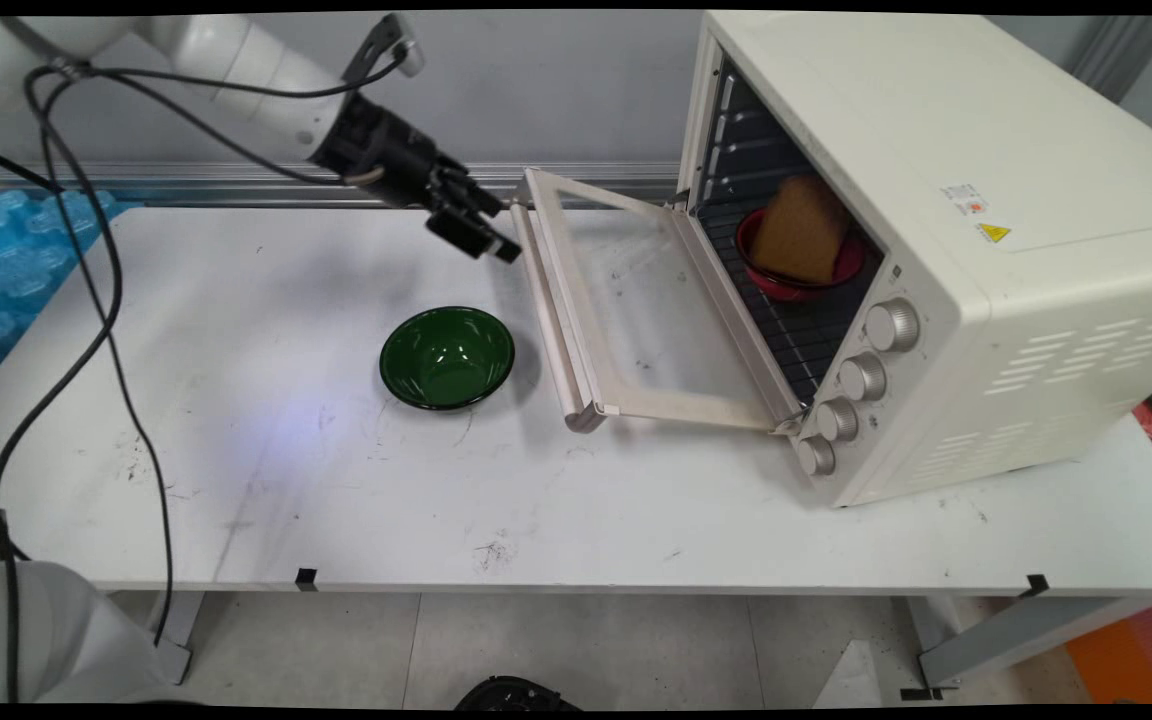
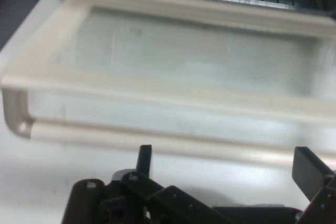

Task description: Close the oven

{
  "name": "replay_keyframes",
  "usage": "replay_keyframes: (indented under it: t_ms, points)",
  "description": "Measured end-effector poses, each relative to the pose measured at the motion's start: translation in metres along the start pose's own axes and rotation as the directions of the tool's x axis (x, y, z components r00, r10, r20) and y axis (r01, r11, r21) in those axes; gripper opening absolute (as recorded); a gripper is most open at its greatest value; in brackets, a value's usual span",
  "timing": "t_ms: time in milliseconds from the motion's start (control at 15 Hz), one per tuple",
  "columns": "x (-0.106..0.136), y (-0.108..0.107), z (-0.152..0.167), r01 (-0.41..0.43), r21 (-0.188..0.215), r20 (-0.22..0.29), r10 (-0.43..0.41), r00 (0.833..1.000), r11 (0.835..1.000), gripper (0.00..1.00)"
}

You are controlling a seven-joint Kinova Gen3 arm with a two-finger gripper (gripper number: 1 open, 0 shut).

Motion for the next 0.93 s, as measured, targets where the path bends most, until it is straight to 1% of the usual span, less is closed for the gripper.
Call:
replay_keyframes:
  t_ms: [267,333,667,933]
  points:
    - [-0.022,-0.002,-0.010,0.001,-0.002,0.036,-0.001,0.999,1.000,1.00]
    - [-0.026,-0.003,-0.010,0.000,-0.004,0.044,0.000,0.999,1.000,0.00]
    - [-0.042,-0.005,-0.007,-0.015,-0.021,0.070,0.016,0.997,1.000,0.00]
    - [-0.051,-0.006,0.009,-0.033,-0.041,0.073,0.036,0.997,0.999,0.00]
